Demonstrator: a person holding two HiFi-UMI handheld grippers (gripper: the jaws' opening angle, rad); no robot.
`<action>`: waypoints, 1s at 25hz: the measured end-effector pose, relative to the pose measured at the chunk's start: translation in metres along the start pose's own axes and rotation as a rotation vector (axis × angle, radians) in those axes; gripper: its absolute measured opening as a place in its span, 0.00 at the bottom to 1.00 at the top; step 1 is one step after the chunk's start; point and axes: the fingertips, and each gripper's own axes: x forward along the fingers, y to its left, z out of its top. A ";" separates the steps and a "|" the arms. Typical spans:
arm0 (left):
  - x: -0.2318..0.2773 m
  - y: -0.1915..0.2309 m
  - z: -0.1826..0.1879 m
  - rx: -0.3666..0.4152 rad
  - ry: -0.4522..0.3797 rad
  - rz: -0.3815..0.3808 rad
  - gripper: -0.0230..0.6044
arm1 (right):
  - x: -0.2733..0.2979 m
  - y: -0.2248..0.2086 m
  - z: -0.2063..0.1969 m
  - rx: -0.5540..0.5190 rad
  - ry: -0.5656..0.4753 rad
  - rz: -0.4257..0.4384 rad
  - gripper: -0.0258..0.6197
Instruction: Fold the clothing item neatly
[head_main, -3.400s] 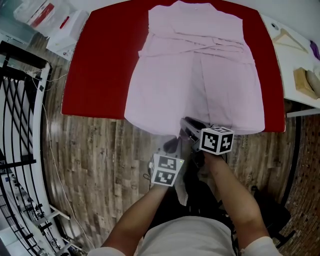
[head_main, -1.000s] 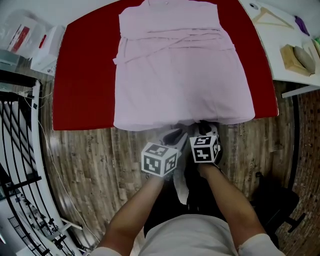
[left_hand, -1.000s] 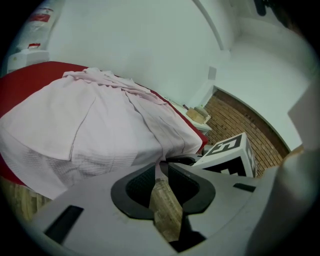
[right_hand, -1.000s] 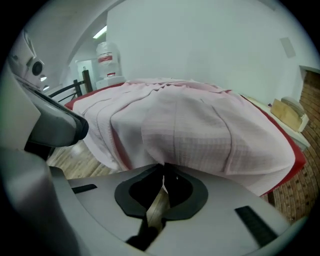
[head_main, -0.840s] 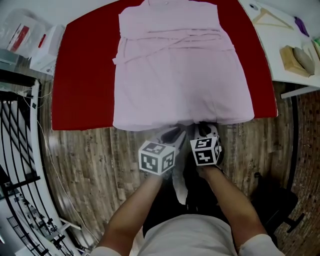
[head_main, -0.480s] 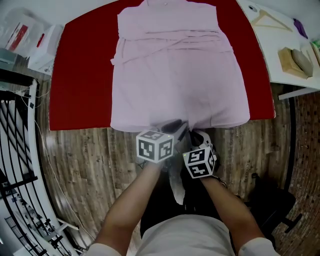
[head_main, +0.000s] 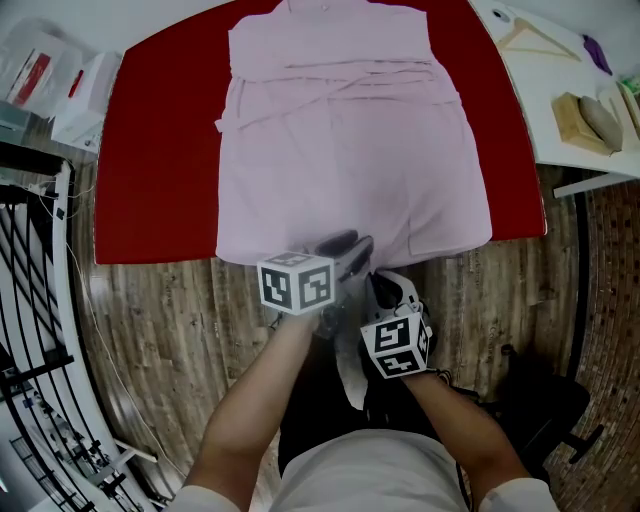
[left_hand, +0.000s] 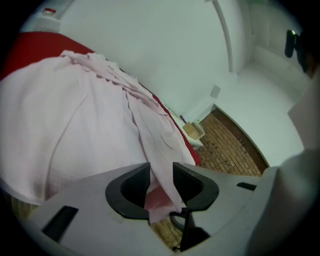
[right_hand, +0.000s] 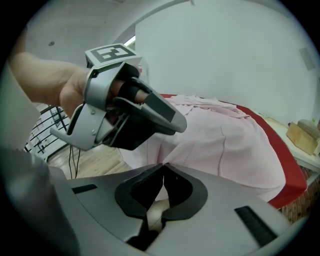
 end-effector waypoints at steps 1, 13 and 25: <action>-0.001 0.001 0.010 0.030 -0.014 0.017 0.23 | -0.001 0.000 -0.001 -0.001 0.002 0.001 0.07; 0.030 0.055 0.066 0.270 0.155 0.272 0.23 | 0.004 0.013 0.000 -0.063 0.012 0.035 0.07; 0.039 0.053 0.070 0.432 0.139 0.350 0.08 | 0.021 0.013 -0.019 -0.146 0.076 0.039 0.07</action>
